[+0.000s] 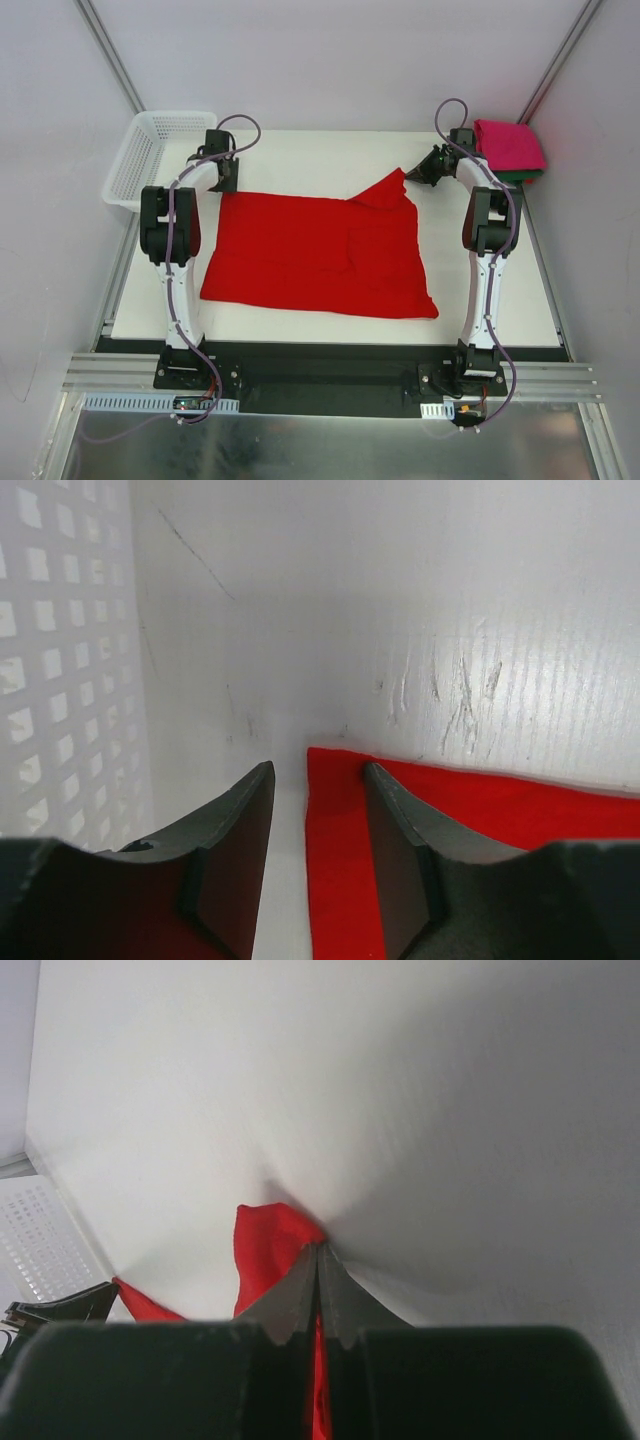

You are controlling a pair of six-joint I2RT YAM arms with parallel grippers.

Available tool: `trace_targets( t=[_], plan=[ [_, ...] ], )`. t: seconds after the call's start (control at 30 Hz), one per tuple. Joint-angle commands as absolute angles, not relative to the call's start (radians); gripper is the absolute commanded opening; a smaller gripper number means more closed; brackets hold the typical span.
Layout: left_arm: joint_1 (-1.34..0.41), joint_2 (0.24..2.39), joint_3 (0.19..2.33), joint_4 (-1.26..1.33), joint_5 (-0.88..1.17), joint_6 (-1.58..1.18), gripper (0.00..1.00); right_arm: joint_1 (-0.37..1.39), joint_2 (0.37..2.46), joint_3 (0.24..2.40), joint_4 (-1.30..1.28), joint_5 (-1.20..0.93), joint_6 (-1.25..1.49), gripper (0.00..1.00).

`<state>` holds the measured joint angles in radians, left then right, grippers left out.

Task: Fold and stack the t-shirts
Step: Grap the side of the flattened tshirt furthest away from the robot with both arms

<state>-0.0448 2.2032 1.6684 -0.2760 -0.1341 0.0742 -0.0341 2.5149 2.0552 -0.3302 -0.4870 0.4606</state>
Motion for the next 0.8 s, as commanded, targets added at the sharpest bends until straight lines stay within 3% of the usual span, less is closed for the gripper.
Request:
trace_targets(
  t=[0.0, 0.2, 0.47, 0.77],
  plan=[
    [-0.046, 2.233, 1.709, -0.301, -0.132, 0.086, 0.34, -0.043, 2.526, 2.040, -0.333, -0.483, 0.462, 0.01],
    [-0.046, 2.244, 1.703, -0.310, -0.124, 0.080, 0.25, -0.043, 2.528, 2.042, -0.331, -0.485, 0.463, 0.01],
    [-0.046, 2.230, 1.675, -0.314, -0.118, 0.061, 0.00, -0.043, 2.528, 2.042, -0.327, -0.489, 0.463, 0.01],
    [-0.046, 2.158, 1.631, -0.314, -0.115, 0.040, 0.00, -0.051, 2.473, 1.993, -0.290, -0.488, 0.439, 0.01]
  ],
)
